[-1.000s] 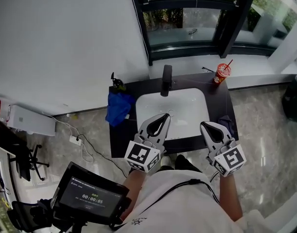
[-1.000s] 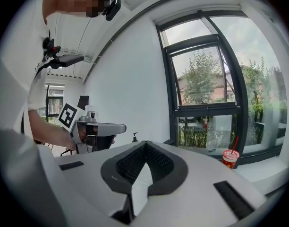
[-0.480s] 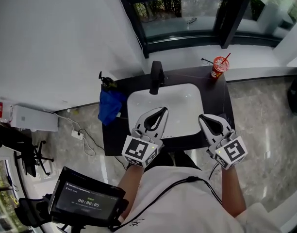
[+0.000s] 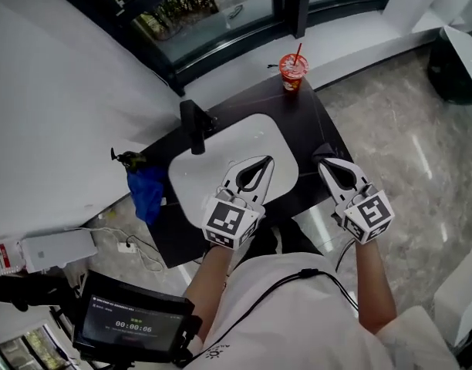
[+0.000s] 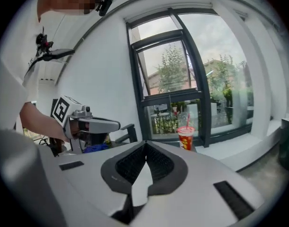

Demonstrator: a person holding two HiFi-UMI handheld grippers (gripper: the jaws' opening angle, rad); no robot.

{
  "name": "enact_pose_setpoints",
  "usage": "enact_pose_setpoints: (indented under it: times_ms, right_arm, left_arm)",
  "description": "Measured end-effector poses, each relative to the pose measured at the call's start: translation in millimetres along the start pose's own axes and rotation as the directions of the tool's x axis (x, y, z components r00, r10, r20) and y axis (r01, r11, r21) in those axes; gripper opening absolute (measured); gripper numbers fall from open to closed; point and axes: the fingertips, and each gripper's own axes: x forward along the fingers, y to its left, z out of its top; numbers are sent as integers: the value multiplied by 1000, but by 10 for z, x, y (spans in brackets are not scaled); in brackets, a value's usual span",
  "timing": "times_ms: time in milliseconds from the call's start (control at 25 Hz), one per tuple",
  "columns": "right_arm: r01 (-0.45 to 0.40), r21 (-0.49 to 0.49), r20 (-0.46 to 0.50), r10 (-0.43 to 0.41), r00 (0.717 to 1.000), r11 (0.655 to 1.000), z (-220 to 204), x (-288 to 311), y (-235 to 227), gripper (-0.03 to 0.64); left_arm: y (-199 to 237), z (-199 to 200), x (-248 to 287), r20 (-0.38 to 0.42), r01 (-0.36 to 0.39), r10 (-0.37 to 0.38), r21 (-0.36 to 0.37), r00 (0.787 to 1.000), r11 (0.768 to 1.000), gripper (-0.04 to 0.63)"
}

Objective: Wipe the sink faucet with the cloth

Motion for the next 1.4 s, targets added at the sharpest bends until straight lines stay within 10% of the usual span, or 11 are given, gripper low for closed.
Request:
enact_pose_setpoints:
  times_ms: [480, 880, 1400]
  right_arm:
    - [267, 69, -189, -250, 950, 961, -1126, -445, -541, 6]
    - [208, -24, -353, -203, 913, 978, -1591, -100, -680, 238]
    - [142, -126, -480, -186, 857, 982, -1834, 156, -889, 241]
  left_arm:
    - [-939, -620, 829, -153, 341, -332, 31, 931, 940, -6]
    - [-933, -819, 940, -206, 339, -333, -4, 920, 941, -6]
    - [-538, -944, 667, -217, 217, -218, -31, 951, 976, -6]
